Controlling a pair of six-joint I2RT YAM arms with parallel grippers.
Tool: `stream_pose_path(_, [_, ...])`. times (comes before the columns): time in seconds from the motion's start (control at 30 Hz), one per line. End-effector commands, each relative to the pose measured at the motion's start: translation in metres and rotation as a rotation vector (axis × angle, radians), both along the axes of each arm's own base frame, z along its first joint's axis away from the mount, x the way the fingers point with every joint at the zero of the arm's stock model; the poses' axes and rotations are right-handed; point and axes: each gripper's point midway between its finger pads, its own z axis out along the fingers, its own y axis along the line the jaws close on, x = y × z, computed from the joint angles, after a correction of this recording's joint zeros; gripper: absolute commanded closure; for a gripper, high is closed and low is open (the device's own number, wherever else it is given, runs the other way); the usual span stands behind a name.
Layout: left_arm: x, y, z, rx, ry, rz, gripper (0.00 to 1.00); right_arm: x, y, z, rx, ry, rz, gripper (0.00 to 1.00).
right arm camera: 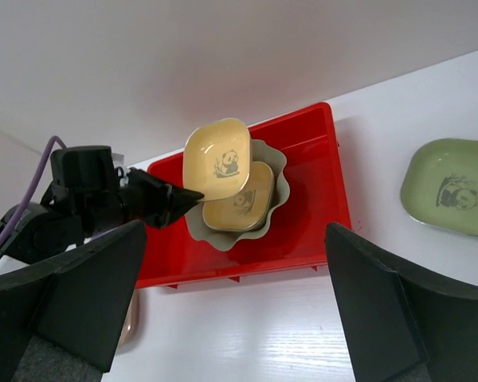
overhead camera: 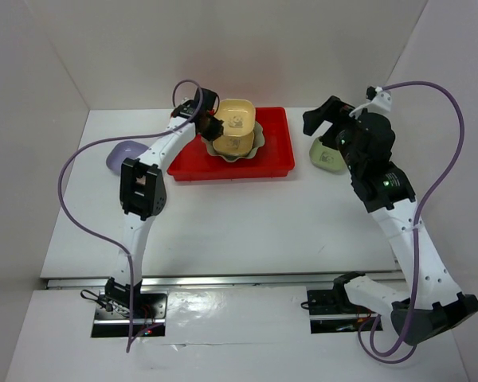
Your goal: Place the plates into the plastic bin on the countertop
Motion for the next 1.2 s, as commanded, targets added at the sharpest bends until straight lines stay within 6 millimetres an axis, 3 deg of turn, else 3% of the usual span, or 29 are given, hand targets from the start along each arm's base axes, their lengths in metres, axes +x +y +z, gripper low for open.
stream_pose_path(0.0, [0.017,-0.005,0.014,-0.035,-0.069,-0.026,0.75,-0.006,0.001,0.009,0.014,-0.029,0.011,0.0])
stream_pose_path(0.27, [0.012,-0.009,0.003,-0.022,-0.05,-0.078,0.64,-0.005,0.002,0.007,0.014,-0.029,0.009,0.0])
stream_pose_path(0.33, [0.009,-0.007,0.017,-0.022,-0.07,-0.085,0.6,-0.006,0.005,0.007,0.014,-0.029,0.018,0.0])
stream_pose_path(0.37, [0.005,-0.006,0.018,-0.014,-0.068,-0.093,0.52,-0.005,0.007,0.005,0.015,-0.03,0.028,0.0])
stream_pose_path(0.4, [0.002,-0.005,0.028,-0.009,-0.081,-0.102,0.49,-0.005,0.007,0.005,0.015,-0.03,0.028,0.0])
stream_pose_path(0.43, [-0.001,-0.002,0.061,-0.011,-0.14,-0.104,0.46,-0.003,0.011,0.005,0.018,-0.033,0.046,0.0])
stream_pose_path(0.47, [-0.004,0.005,0.075,0.027,-0.171,-0.11,0.32,0.0,0.014,-0.004,0.013,-0.012,0.06,0.0])
stream_pose_path(0.53, [-0.015,0.018,0.105,0.079,-0.213,-0.111,0.19,0.006,0.026,-0.009,-0.006,-0.008,0.106,0.0])
stream_pose_path(0.57, [-0.028,0.029,0.142,0.107,-0.267,-0.102,0.1,0.007,0.039,-0.017,-0.031,0.001,0.171,0.0])
stream_pose_path(0.6, [-0.036,0.046,0.159,0.162,-0.285,-0.062,0.01,0.009,0.044,-0.029,-0.036,0.031,0.195,0.0])
stream_pose_path(0.63, [-0.047,0.057,0.177,0.192,-0.304,-0.043,0.0,0.01,0.054,-0.04,-0.05,0.054,0.232,0.0])
stream_pose_path(0.73, [-0.095,0.14,0.204,0.312,-0.272,0.107,0.0,0.015,0.092,-0.081,-0.056,0.11,0.353,0.0])
stream_pose_path(0.77, [-0.11,0.16,0.204,0.331,-0.248,0.141,0.0,0.018,0.104,-0.082,-0.062,0.083,0.384,0.0])
stream_pose_path(0.8, [-0.127,0.181,0.182,0.372,-0.173,0.144,0.0,0.014,0.122,-0.088,-0.066,0.092,0.428,0.0])
stream_pose_path(0.83, [-0.151,0.2,0.199,0.372,-0.195,0.169,0.0,0.018,0.137,-0.11,-0.097,0.133,0.458,0.0])
stream_pose_path(0.87, [-0.164,0.233,0.195,0.39,-0.161,0.235,0.0,0.01,0.163,-0.115,-0.114,0.134,0.522,0.0])
stream_pose_path(0.9, [-0.183,0.251,0.176,0.419,-0.092,0.245,0.0,0.008,0.179,-0.123,-0.138,0.146,0.549,0.0])
stream_pose_path(0.93, [-0.196,0.266,0.173,0.429,-0.069,0.26,0.0,0.008,0.198,-0.118,-0.141,0.132,0.57,0.0])
stream_pose_path(0.97, [-0.214,0.279,0.184,0.442,-0.093,0.29,0.0,0.007,0.213,-0.125,-0.169,0.139,0.586,0.0])
stream_pose_path(1.0, [-0.231,0.302,0.17,0.452,-0.04,0.331,0.0,0.001,0.242,-0.146,-0.202,0.165,0.609,0.0])
stream_pose_path(1.07, [-0.25,0.317,0.167,0.481,-0.021,0.333,0.0,0.001,0.273,-0.145,-0.208,0.147,0.634,0.0])
stream_pose_path(1.1, [-0.267,0.325,0.172,0.486,-0.031,0.352,0.0,0.004,0.29,-0.166,-0.23,0.175,0.646,0.0])
stream_pose_path(1.13, [-0.275,0.323,0.162,0.489,-0.008,0.319,0.0,-0.003,0.312,-0.162,-0.217,0.157,0.671,0.0])
stream_pose_path(1.17, [-0.282,0.322,0.16,0.497,-0.007,0.31,0.0,-0.003,0.328,-0.184,-0.229,0.19,0.68,0.0])
